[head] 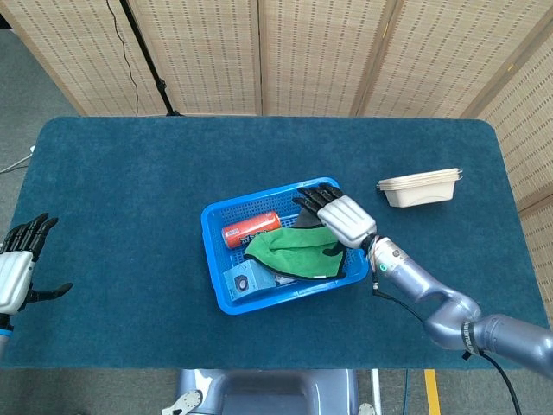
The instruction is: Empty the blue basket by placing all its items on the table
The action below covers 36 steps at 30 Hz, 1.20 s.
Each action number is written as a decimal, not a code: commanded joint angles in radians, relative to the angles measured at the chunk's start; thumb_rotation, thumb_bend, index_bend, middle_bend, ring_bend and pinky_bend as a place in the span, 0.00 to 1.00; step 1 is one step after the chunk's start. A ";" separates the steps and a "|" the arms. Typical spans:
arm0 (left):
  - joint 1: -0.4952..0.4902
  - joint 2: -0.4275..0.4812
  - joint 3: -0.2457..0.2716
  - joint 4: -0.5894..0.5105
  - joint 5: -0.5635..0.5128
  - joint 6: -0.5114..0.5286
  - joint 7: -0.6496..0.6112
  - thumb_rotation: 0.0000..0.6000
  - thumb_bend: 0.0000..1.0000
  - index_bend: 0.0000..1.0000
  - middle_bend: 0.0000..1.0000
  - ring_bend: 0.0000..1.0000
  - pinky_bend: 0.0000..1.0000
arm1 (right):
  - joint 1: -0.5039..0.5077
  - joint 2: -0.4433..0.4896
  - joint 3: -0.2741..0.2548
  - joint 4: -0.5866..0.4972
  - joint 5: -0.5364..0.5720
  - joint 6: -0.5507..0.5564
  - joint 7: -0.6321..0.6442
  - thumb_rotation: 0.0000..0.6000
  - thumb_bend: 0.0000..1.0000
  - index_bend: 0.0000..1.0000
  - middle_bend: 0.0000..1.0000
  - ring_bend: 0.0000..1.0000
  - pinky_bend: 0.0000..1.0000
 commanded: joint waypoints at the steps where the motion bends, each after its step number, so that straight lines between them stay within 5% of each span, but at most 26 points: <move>1: -0.002 0.000 -0.002 0.004 -0.005 -0.003 -0.001 1.00 0.11 0.00 0.00 0.00 0.00 | 0.045 -0.061 -0.009 0.054 0.037 -0.061 -0.031 1.00 0.00 0.00 0.00 0.00 0.00; 11: -0.013 0.002 -0.009 0.014 -0.027 -0.029 -0.014 1.00 0.11 0.00 0.00 0.00 0.00 | 0.098 -0.201 -0.027 0.213 0.131 -0.140 -0.119 1.00 0.02 0.17 0.04 0.00 0.08; 14: -0.014 0.002 -0.008 0.014 -0.027 -0.032 -0.014 1.00 0.11 0.00 0.00 0.00 0.00 | 0.102 -0.242 -0.032 0.265 0.148 -0.142 -0.136 1.00 0.33 0.36 0.21 0.10 0.26; 16: -0.013 0.002 -0.008 0.014 -0.026 -0.031 -0.015 1.00 0.11 0.00 0.00 0.00 0.00 | 0.101 -0.263 -0.029 0.290 0.155 -0.135 -0.129 1.00 0.64 0.54 0.38 0.28 0.47; 19: -0.011 0.002 -0.008 0.014 -0.027 -0.028 -0.017 1.00 0.10 0.00 0.00 0.00 0.00 | 0.085 -0.280 -0.017 0.296 0.136 -0.084 -0.083 1.00 0.86 0.64 0.51 0.45 0.64; 26: -0.012 0.000 -0.005 0.012 -0.022 -0.028 -0.013 1.00 0.11 0.00 0.00 0.00 0.00 | 0.043 -0.192 -0.014 0.177 -0.003 0.082 0.015 1.00 0.91 0.65 0.53 0.49 0.69; 36: -0.010 -0.001 0.004 0.005 0.001 -0.021 -0.005 1.00 0.11 0.00 0.00 0.00 0.00 | -0.015 -0.023 0.014 -0.033 -0.073 0.253 -0.037 1.00 0.92 0.65 0.54 0.50 0.69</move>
